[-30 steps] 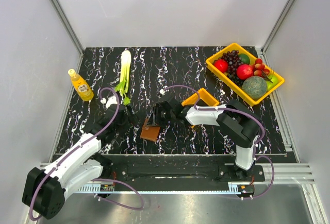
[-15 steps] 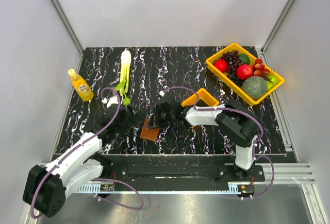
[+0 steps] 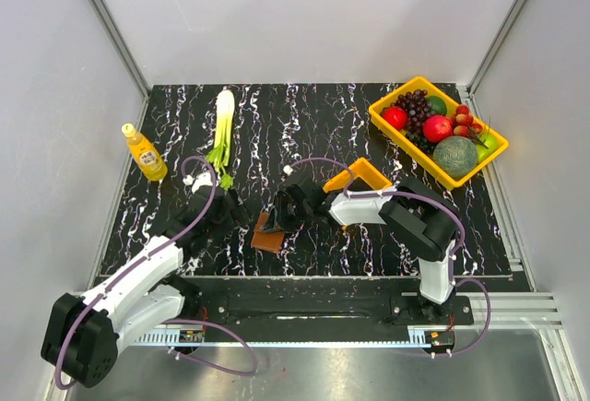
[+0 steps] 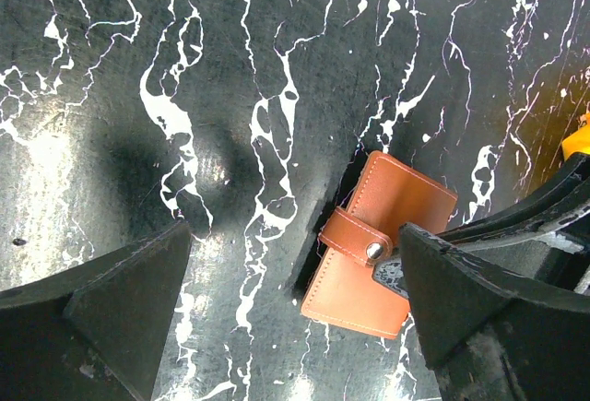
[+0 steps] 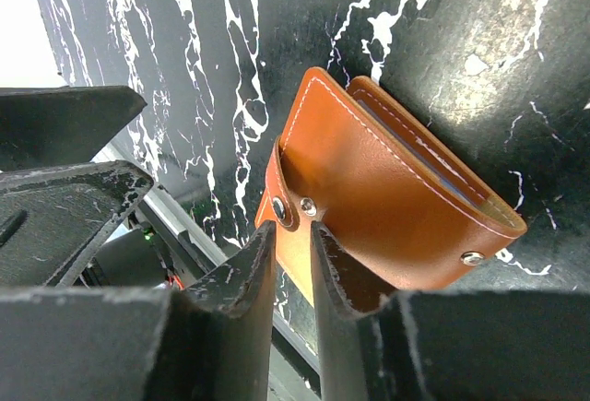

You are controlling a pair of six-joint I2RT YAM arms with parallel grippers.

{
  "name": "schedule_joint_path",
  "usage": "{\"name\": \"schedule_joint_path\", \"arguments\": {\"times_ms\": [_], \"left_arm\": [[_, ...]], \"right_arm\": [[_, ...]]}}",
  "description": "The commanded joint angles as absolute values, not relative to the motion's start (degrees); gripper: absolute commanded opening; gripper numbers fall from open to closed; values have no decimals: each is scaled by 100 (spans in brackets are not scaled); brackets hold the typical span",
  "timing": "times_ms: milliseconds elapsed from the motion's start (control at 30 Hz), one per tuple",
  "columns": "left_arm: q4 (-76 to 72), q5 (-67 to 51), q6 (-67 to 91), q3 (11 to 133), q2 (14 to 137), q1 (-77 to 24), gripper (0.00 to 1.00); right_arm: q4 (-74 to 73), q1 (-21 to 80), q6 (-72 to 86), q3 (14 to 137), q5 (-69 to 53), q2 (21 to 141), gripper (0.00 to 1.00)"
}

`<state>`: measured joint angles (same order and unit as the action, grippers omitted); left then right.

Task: Put the credit cards into the card holder
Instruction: Close the card holder at the center of the board.

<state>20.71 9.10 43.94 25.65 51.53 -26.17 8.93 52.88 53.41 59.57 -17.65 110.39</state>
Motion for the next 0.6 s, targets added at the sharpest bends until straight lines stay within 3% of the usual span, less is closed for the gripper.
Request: {"name": "schedule_joint_path", "arguments": {"times_ms": [0, 233, 567], "left_arm": [[1775, 756, 4324, 2522, 5203, -2584, 99], [1723, 703, 4324, 2522, 5317, -2584, 99], [1696, 642, 4307, 2531, 5405, -2584, 99]], "right_arm": [[1204, 5309, 5326, 6144, -1837, 11039, 26], [1248, 5309, 5300, 6126, -1758, 10978, 26], [1064, 5309, 5274, 6187, -1626, 10986, 10]]}}
